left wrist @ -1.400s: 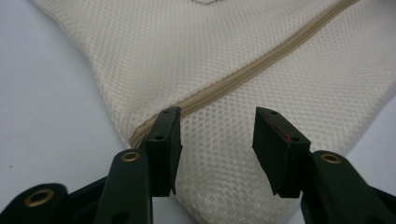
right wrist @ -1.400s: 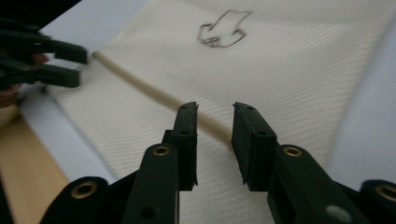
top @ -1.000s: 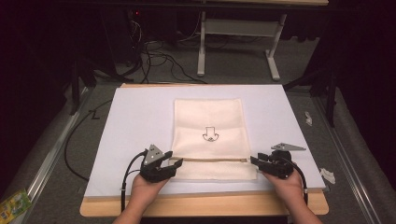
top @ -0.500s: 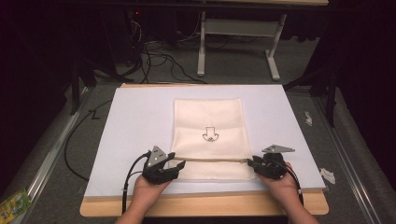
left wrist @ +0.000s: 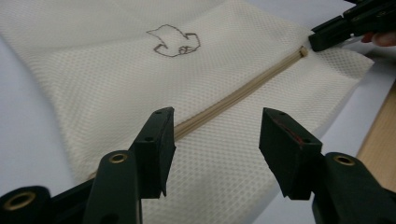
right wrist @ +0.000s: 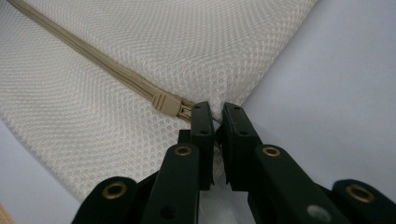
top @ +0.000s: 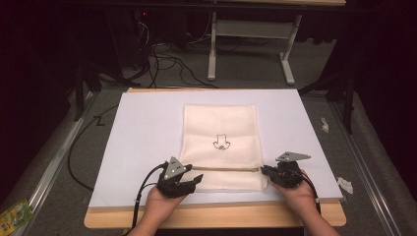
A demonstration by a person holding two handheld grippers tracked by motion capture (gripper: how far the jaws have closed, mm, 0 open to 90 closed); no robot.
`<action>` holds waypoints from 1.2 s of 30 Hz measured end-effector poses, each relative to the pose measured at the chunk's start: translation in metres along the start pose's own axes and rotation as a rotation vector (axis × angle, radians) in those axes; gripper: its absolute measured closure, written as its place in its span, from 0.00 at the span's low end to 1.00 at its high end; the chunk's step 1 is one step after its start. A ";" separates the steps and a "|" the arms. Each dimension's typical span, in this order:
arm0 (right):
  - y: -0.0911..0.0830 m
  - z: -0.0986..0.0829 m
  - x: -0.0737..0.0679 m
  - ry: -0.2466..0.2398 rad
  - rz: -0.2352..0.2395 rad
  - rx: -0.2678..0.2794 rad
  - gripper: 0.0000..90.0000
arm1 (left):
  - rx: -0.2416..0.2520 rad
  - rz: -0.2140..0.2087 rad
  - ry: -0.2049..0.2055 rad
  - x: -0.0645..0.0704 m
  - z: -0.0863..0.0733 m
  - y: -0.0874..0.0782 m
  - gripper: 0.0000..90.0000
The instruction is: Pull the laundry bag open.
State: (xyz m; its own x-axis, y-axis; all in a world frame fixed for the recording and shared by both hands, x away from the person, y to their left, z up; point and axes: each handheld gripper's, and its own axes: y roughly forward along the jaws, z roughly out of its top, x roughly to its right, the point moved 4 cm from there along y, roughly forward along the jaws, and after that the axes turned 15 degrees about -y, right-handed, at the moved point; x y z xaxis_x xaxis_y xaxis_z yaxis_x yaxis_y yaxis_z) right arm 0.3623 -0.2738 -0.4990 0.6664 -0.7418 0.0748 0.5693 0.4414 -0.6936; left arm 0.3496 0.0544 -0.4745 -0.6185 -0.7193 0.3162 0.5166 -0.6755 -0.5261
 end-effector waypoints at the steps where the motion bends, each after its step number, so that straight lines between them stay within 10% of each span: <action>1: -0.002 0.001 0.000 -0.003 -0.003 0.000 0.95 | -0.001 -0.016 -0.004 0.004 0.000 0.002 0.51; 10: -0.008 0.006 0.000 -0.006 -0.027 0.052 0.95 | -0.002 -0.134 -0.052 0.036 0.009 0.031 0.51; 32: -0.026 0.017 -0.004 -0.015 -0.001 0.165 0.95 | -0.031 -0.215 -0.032 0.100 0.026 0.124 0.70; 36: -0.027 0.018 -0.006 -0.015 0.000 0.174 0.95 | -0.009 -0.179 -0.037 0.105 0.028 0.131 0.79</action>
State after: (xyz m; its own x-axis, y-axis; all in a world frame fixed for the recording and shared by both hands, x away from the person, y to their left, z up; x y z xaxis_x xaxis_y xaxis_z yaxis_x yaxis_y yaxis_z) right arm 0.3519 -0.2725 -0.4676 0.6727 -0.7348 0.0869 0.6435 0.5230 -0.5588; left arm 0.3687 -0.1142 -0.4879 -0.6777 -0.5931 0.4346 0.3949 -0.7922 -0.4653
